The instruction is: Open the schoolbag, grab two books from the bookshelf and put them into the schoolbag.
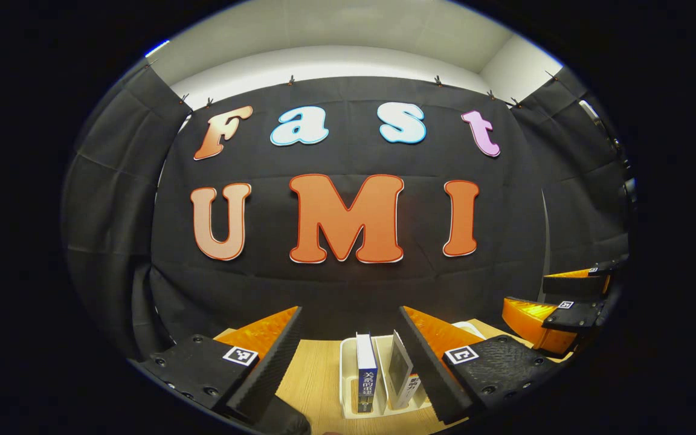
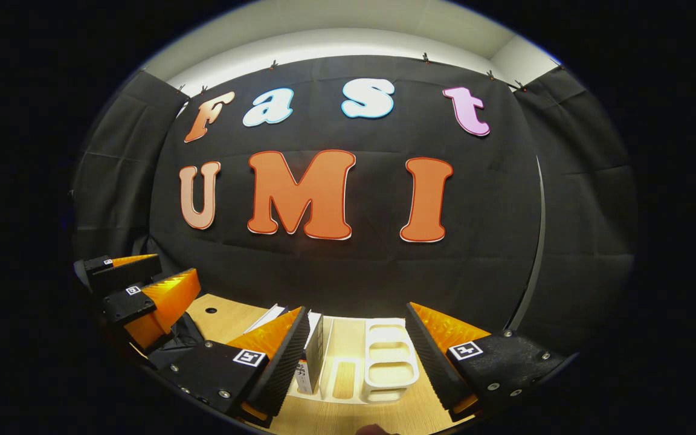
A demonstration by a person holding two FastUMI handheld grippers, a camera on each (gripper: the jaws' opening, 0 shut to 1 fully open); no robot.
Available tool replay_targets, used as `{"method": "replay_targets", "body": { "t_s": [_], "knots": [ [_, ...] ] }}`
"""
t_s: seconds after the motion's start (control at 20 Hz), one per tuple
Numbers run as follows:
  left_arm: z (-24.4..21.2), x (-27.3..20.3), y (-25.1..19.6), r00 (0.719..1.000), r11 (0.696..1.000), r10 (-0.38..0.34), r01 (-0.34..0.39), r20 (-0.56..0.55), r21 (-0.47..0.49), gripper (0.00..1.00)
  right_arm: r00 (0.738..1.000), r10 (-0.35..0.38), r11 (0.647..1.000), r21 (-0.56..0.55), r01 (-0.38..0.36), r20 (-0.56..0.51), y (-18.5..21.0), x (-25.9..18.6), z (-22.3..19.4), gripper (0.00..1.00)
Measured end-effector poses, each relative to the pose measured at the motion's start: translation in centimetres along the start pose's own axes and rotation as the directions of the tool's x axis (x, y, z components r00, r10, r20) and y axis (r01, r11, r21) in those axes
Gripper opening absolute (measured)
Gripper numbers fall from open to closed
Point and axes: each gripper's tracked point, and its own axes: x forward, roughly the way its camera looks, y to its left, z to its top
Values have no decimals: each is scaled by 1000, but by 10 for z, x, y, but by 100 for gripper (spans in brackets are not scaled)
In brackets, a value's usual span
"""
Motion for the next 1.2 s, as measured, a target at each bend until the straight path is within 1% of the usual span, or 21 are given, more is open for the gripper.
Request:
{"method": "replay_targets", "body": {
  "t_s": [0.15,0.2,0.25,0.3,0.35,0.4,0.45,0.5,0.55,0.65,0.7,0.75,0.85,0.9,0.95,1.2],
  "knots": [
    [-1,-1,-1,1000,1000,-6,6,-7,13,96,1000,1,1000,2,-1,-4,2,2,-2,94],
    [-1,-1,0,1000,1000,-5,5,-6,18,100,1000,5,1000,1,-5,-8,3,1,-2,94],
    [-1,-1,-1,1000,1000,-7,8,-5,20,96,1000,5,1000,-1,-5,-9,2,1,-3,94],
    [-1,-1,-2,1000,1000,-9,10,-6,20,100,1000,6,1000,-2,-6,-10,2,1,-4,94],
    [-3,-2,-3,1000,1000,-12,12,-7,19,96,1000,6,1000,-2,-6,-10,2,1,-4,94],
    [-4,-2,-1,1000,1000,-10,10,-9,20,100,1000,6,1000,-2,-6,-11,2,1,-5,94],
    [-5,-2,-1,1000,1000,-9,9,-10,21,100,1000,6,1000,-2,-6,-12,3,3,-5,94],
    [-5,-2,0,1000,1000,-8,8,-12,20,96,1000,6,1000,-3,-6,-12,4,3,-5,94],
    [-5,-2,1,1000,1000,-8,8,-12,19,100,1000,5,1000,-6,-5,-14,3,3,-6,94],
    [-6,-2,1,1000,1000,-6,6,-13,22,100,1000,0,1000,-10,0,-12,2,3,-6,94],
    [-6,-2,1,1000,1000,-5,6,-11,22,96,1000,0,1000,-10,0,-11,2,2,-6,94],
    [-6,-3,2,1000,1000,-6,7,-10,22,96,1000,-4,1000,-11,4,-11,1,2,-6,94],
    [-4,-2,3,1000,1000,-6,6,-8,31,96,1000,-9,1000,-13,9,-10,0,3,-6,94],
    [-4,-2,3,1000,999,-6,6,-6,33,99,1000,-12,1000,-12,12,-9,-2,3,-5,94],
    [-4,-3,2,1000,999,-6,7,-4,33,96,1000,-15,1000,-11,15,-6,-2,3,-4,94],
    [-2,-3,-1,1000,999,-13,13,2,40,96,1000,-21,1000,-7,21,-1,-3,2,-2,94]
  ]
}}
